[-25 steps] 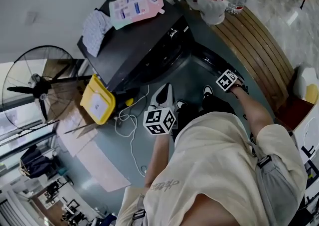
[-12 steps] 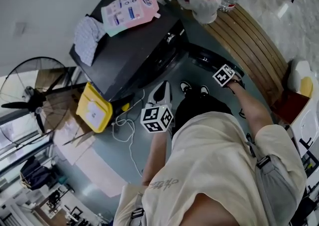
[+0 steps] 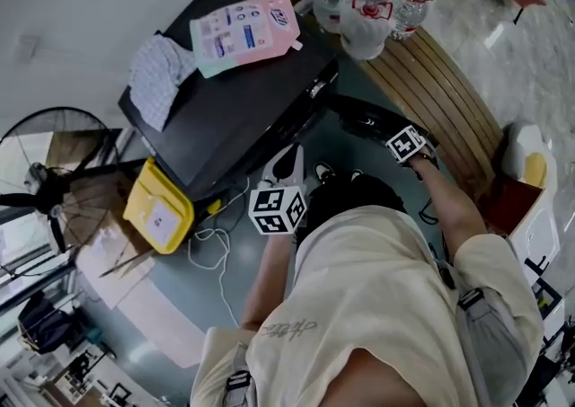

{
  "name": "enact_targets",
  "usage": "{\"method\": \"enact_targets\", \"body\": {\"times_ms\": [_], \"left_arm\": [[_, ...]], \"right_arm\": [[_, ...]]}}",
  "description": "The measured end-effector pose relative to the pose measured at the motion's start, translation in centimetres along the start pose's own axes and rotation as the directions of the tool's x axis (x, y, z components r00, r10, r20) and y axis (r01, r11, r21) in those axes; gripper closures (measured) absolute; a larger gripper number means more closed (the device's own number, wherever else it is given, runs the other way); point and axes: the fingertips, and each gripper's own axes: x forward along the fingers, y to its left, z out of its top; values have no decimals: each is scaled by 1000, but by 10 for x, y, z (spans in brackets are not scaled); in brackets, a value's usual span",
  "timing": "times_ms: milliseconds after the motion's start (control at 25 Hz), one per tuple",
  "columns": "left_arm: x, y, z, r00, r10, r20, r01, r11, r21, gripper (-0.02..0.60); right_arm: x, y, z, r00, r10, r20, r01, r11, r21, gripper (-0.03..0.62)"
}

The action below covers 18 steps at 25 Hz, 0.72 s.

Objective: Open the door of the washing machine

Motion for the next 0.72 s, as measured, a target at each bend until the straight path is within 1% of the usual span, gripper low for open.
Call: {"method": "enact_targets", "body": {"times_ms": [80,120,240,280,360,440,600,720], "left_arm": [[3,5,3,1000,-10,-5,10,1000,7,565],[3,7,5,1000,-14,-8,15,1000,12,565],[4,12,10,1000,-15,-18,15,1000,22,565],[4,13,12,1000,-11,-20,12,1000,21,565],[8,16,16,1000,-1,-22,2,1000,19,565],[13,18,20,1000,12,-29,-11,1000,18,565],[29,17,28,998,40,-41,-40,999,7,563],[42,14,34,998,58,-37,-59,998,-12,565]], "right_arm": [[2,-3,14,999,3,37,-3,1000,0,592],[1,-6,17,999,-5,35,5,1000,8,592],[-6,-16,9,998,-54,-39,56,997,56,592],[-5,-17,13,998,-52,-27,54,997,55,592],[1,-16,32,999,-24,37,23,999,26,592],[4,-16,40,998,-7,56,6,1000,8,592],[4,-18,45,998,36,54,-35,999,-11,592],[4,-22,46,997,71,18,-70,996,-53,592]]}}
